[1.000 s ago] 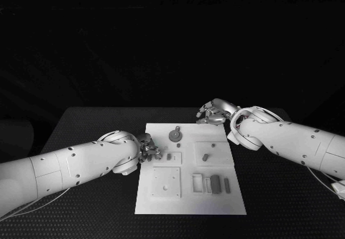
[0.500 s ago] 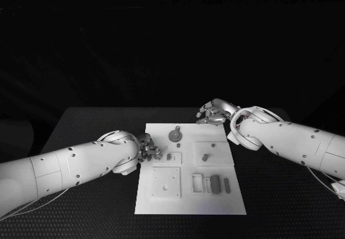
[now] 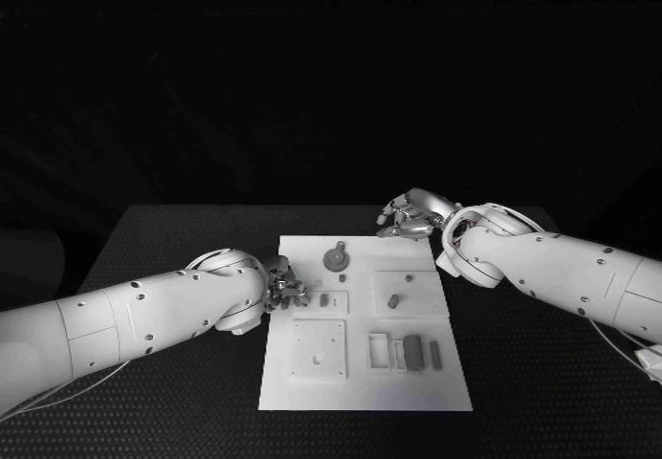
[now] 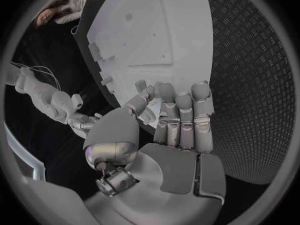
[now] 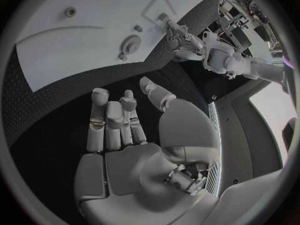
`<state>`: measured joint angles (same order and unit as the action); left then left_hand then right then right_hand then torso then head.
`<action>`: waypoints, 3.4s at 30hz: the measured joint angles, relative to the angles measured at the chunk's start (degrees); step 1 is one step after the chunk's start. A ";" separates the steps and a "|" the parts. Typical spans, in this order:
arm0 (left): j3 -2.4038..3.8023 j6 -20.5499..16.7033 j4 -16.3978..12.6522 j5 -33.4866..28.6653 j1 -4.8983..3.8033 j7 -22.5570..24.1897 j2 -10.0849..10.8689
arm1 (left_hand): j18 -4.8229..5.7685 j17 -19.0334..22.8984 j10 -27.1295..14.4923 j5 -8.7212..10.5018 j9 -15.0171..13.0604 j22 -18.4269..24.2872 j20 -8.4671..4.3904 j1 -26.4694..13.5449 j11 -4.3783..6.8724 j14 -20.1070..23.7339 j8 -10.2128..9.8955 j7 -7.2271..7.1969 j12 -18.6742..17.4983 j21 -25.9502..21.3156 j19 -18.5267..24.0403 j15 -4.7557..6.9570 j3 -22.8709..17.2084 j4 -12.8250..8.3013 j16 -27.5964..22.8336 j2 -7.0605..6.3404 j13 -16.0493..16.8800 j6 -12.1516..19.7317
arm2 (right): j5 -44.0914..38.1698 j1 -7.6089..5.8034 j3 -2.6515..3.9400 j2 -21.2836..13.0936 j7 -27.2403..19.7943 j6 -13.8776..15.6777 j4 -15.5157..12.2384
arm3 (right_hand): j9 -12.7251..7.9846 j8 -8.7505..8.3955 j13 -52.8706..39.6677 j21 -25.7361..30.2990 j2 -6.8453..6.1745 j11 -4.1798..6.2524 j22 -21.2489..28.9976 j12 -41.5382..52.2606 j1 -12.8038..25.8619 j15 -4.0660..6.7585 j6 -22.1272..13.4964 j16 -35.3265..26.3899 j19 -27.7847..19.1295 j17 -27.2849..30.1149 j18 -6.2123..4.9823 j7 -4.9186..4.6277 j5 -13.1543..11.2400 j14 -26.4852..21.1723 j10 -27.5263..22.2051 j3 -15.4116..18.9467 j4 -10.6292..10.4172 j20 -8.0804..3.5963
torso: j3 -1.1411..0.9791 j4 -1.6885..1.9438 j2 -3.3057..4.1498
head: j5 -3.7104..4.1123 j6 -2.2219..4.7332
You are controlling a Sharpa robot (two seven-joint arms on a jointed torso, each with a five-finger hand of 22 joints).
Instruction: Assemble the parts on the task board
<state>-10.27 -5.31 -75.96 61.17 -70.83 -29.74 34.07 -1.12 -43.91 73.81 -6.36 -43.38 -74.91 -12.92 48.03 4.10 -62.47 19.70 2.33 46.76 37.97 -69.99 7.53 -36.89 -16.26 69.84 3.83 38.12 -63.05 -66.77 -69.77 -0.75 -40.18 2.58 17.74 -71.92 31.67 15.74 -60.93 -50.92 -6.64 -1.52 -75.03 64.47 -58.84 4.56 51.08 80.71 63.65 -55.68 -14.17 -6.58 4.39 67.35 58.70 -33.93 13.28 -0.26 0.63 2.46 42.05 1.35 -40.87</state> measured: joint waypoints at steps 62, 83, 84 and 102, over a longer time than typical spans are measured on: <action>-0.22 -2.23 0.40 1.02 0.44 0.86 -0.50 | 0.03 0.03 -0.34 0.12 0.52 -0.01 -0.17 -0.03 -0.12 0.04 3.59 -0.24 0.66 0.91 0.37 0.05 -0.16 0.01 0.22 -0.16 0.03 0.24 | 0.01 0.05 0.00 0.01 -0.04 -0.05 0.03 | 0.08 0.01 0.08 0.00 0.23 0.00 0.00 0.00 0.23 0.00 -0.10 0.00 0.12 -0.01 -0.01 -0.10 0.00 0.00 0.00 0.00 0.00 -0.11 | 0.04 0.05 -0.03 | 0.20 -0.19; -0.10 -1.28 0.45 1.92 0.42 0.61 -0.65 | 0.03 0.18 -0.43 0.66 0.72 -0.01 -0.27 0.04 -0.23 0.08 4.30 -0.31 0.66 1.14 0.53 0.02 -0.20 0.05 0.21 -0.24 0.01 0.31 | 0.01 0.06 0.00 0.00 -0.04 -0.09 0.06 | 0.07 0.01 0.12 0.00 0.22 0.01 0.00 0.00 0.23 0.00 -0.01 0.00 0.10 -0.01 -0.01 -0.01 0.00 0.00 0.01 0.00 0.00 -0.10 | 0.01 0.02 -0.02 | 0.30 -0.36; -0.09 -1.21 0.43 1.99 0.42 0.59 -0.65 | 0.03 0.20 -0.43 0.55 0.72 0.00 -0.20 0.04 -0.23 0.08 4.32 -0.32 0.66 1.14 0.61 0.02 -0.20 0.05 0.21 -0.24 0.02 0.31 | 0.01 0.06 0.00 0.00 -0.04 -0.09 0.07 | 0.06 0.01 0.13 0.00 0.23 0.01 0.00 0.00 0.22 0.00 -0.01 0.00 0.10 -0.01 0.00 -0.01 0.00 0.00 0.01 0.00 0.00 -0.10 | 0.01 0.02 -0.02 | 0.30 -0.37; -0.10 -1.11 0.44 2.39 0.43 0.45 -0.66 | 0.04 0.47 -0.55 -0.01 1.10 0.00 -0.19 -1.11 -0.13 0.27 4.77 -0.44 0.89 1.36 0.81 0.04 0.41 1.67 0.45 -1.40 -0.19 0.44 | 0.01 0.09 0.00 0.02 -0.04 -0.11 0.13 | 0.11 0.01 0.12 0.00 0.22 0.09 0.00 0.00 0.22 0.00 0.01 0.00 0.02 0.04 0.00 0.00 0.00 0.00 0.09 0.00 0.00 -0.02 | 0.00 0.02 -0.01 | 0.35 -0.51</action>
<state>-10.37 -6.42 -75.52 63.55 -70.39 -29.29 33.42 -1.08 -43.44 73.27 -6.37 -42.28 -74.91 -13.11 46.92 3.97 -62.20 24.47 1.89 47.65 39.32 -69.18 7.58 -36.49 -14.58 70.29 2.43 37.93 -62.61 -66.76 -69.68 -0.75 -40.16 2.53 17.63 -71.79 31.78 15.75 -60.80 -50.92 -6.41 -1.43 -75.03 64.47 -58.61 4.56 51.09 80.71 63.68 -55.64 -14.17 -6.58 4.39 67.35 58.79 -33.93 13.28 -0.28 0.63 2.48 42.04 1.70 -41.39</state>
